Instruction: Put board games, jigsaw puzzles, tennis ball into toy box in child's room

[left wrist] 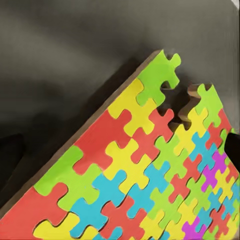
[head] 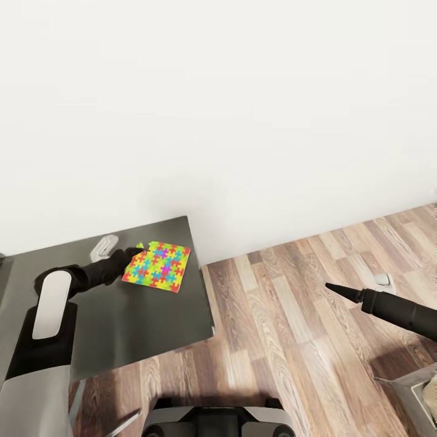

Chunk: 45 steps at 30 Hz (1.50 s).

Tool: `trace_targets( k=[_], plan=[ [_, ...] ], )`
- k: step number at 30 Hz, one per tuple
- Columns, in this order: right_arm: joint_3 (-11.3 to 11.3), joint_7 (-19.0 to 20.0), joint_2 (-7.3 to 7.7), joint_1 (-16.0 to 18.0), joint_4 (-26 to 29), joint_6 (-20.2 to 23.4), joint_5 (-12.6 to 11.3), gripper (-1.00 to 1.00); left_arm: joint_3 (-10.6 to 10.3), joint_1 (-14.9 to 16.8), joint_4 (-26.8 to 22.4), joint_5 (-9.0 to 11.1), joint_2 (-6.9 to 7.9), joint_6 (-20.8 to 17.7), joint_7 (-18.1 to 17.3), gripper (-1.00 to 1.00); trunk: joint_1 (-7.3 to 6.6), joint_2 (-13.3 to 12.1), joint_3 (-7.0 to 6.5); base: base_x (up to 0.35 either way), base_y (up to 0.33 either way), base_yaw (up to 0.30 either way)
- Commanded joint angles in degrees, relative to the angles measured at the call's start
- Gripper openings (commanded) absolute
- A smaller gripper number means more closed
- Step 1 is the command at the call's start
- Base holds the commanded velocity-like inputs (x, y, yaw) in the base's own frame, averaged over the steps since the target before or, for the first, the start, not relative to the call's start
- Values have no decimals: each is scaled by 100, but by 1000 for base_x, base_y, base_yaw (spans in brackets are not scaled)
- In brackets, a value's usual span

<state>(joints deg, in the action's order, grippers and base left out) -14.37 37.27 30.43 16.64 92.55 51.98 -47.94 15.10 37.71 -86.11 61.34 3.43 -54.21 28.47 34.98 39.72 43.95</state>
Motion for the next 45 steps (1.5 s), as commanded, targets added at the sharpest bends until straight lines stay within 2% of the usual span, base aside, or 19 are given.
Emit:
trace_targets(
  k=[1,10,37,45],
  plan=[
    [-4,17,0,6,0,31,4,100,2,0,350,151,0,7,54,100,3,4,5,-1,0,-255],
    [-10,17,-1,0,0,31,4,100,2,0,350,158,0,7,54,100,3,4,5,0,0,-129],
    [-107,18,-23,-3,0,31,1,100,2,-7,342,159,0,7,50,100,3,4,5,0,-3,-12],
    [-103,18,-21,-3,0,31,-2,100,2,-8,328,161,0,7,48,100,3,4,5,0,-11,-105]
  ],
)
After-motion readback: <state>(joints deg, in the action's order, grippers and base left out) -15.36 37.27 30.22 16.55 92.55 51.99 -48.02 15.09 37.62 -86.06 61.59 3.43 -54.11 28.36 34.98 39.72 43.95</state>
